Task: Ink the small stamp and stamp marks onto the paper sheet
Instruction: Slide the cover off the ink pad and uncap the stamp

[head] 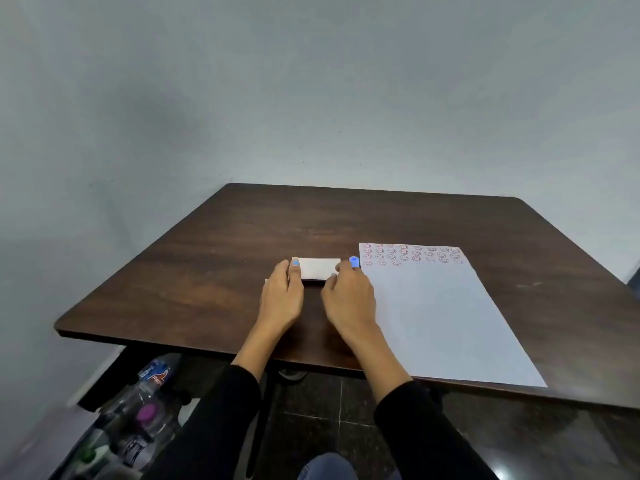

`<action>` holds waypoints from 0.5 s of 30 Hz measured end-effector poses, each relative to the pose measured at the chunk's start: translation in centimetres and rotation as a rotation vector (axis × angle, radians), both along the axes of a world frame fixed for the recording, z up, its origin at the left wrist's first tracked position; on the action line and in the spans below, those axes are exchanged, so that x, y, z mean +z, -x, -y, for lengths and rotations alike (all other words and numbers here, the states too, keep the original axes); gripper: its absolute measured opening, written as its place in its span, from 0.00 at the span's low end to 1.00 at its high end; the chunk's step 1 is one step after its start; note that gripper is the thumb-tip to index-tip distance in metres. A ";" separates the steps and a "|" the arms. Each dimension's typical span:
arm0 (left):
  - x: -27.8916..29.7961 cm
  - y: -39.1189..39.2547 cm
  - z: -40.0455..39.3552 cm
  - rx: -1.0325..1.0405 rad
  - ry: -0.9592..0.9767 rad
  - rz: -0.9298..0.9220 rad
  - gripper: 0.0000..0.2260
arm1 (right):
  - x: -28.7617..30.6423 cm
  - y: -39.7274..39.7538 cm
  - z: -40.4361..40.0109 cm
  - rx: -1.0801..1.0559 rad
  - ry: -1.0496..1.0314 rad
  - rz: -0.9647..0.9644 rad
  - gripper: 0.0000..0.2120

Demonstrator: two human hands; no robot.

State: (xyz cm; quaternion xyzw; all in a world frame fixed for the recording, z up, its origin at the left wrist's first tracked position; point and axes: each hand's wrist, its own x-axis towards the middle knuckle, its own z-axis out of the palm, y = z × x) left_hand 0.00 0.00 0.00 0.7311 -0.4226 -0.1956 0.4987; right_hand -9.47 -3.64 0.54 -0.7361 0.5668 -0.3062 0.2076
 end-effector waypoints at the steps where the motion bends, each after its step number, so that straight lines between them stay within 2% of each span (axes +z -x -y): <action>1: -0.1 0.0 0.1 0.002 0.014 -0.005 0.12 | 0.1 -0.1 0.1 -0.007 -0.014 -0.001 0.14; 2: -0.1 0.0 0.2 0.014 0.021 0.017 0.11 | 0.0 -0.2 0.2 -0.020 -0.004 0.007 0.14; 5: -0.5 0.2 0.2 0.025 0.020 0.054 0.17 | -0.3 -0.4 0.4 -0.028 0.006 -0.002 0.15; 9: -0.5 0.3 0.1 0.027 0.026 0.048 0.17 | -0.2 -0.5 0.3 -0.050 0.018 0.015 0.14; 12: 0.0 0.5 -0.5 0.023 0.100 -0.025 0.16 | 0.2 -1.0 -0.1 -0.065 0.077 -0.015 0.17; 15: 0.4 -0.2 -1.3 0.054 0.175 -0.009 0.16 | 0.5 -1.8 -0.5 0.007 0.143 0.017 0.17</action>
